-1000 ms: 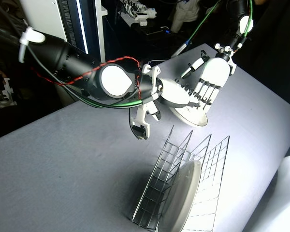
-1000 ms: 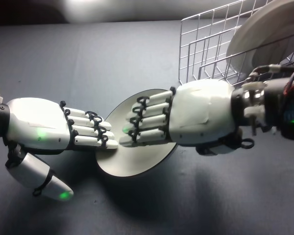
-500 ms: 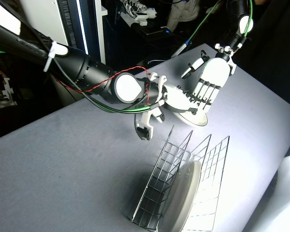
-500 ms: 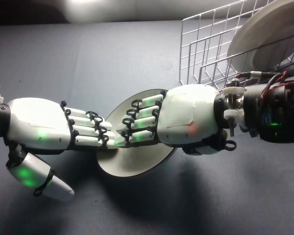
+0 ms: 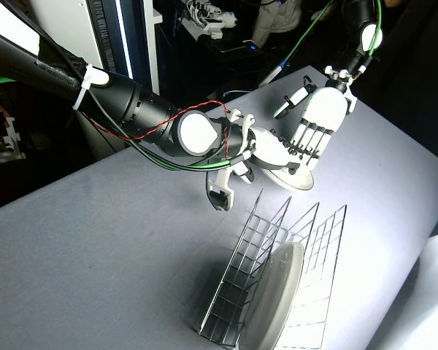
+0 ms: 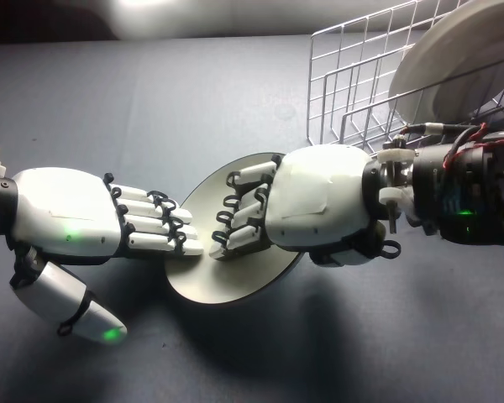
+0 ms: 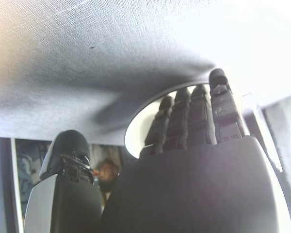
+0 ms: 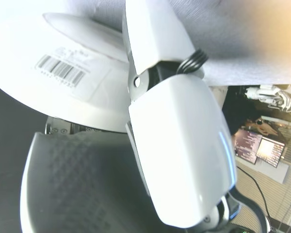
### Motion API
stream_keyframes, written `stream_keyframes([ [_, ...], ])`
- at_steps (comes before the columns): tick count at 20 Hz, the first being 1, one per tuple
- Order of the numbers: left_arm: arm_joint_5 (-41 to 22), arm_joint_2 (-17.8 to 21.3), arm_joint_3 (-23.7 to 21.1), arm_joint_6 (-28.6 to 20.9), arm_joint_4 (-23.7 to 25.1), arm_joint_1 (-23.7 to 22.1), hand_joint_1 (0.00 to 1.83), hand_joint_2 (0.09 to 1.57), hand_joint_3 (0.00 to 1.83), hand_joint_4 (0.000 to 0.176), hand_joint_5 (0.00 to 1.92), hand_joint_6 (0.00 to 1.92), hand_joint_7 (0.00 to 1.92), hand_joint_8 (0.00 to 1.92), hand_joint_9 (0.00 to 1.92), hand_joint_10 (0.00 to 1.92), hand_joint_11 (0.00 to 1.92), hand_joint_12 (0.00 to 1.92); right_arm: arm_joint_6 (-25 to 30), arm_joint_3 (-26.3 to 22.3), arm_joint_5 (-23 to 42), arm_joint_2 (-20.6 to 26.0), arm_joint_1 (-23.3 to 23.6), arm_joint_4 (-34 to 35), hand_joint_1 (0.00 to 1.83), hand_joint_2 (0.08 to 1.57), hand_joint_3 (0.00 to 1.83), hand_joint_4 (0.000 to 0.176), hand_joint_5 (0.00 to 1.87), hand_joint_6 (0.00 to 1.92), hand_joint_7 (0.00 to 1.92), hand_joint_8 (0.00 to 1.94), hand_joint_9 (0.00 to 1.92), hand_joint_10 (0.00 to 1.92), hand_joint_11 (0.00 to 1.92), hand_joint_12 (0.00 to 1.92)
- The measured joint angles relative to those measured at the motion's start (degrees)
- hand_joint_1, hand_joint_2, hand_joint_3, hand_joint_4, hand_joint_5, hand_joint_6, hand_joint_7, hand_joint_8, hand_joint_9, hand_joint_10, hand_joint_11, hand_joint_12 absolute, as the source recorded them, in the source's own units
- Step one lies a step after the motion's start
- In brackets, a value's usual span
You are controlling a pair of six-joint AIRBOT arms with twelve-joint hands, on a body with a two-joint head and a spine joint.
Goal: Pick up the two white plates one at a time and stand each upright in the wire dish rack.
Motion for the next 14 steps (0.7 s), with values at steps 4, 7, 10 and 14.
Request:
stream_keyframes([
  [4, 0.0, 0.0, 0.0, 0.0, 0.0, 0.0, 0.00, 1.18, 0.00, 0.000, 0.00, 0.00, 0.00, 0.00, 0.00, 0.00, 0.00, 0.00, -0.2, 0.0, 0.8, -0.4, 0.0, 0.3, 1.32, 1.07, 0.00, 0.000, 0.73, 0.05, 0.74, 0.03, 0.69, 0.07, 0.27, 1.12],
  [7, 0.0, -0.1, 0.0, 0.0, -0.1, 0.0, 0.00, 1.17, 0.00, 0.000, 0.00, 0.00, 0.00, 0.00, 0.00, 0.00, 0.00, 0.00, -0.2, 0.0, 1.3, -0.5, 0.0, 0.4, 1.36, 1.13, 0.00, 0.000, 0.82, 0.92, 0.94, 0.74, 0.94, 0.93, 0.67, 1.07],
  [10, -0.2, -0.1, 0.2, -0.1, 0.0, 0.0, 0.00, 1.18, 0.00, 0.000, 0.00, 0.00, 0.00, 0.00, 0.00, 0.00, 0.00, 0.00, -0.9, 0.1, 2.7, -0.5, 0.0, 0.3, 1.39, 1.07, 0.00, 0.000, 1.00, 0.94, 1.08, 0.76, 1.02, 1.01, 0.86, 1.08],
  [14, -0.7, -0.1, 0.5, -0.8, 0.5, -0.8, 0.00, 1.17, 0.00, 0.000, 0.00, 0.00, 0.00, 0.00, 0.00, 0.00, 0.00, 0.00, -1.0, 0.1, 3.6, -0.5, 0.0, 0.4, 1.39, 1.06, 0.00, 0.000, 1.04, 0.84, 1.15, 0.68, 1.02, 1.01, 0.88, 1.07],
])
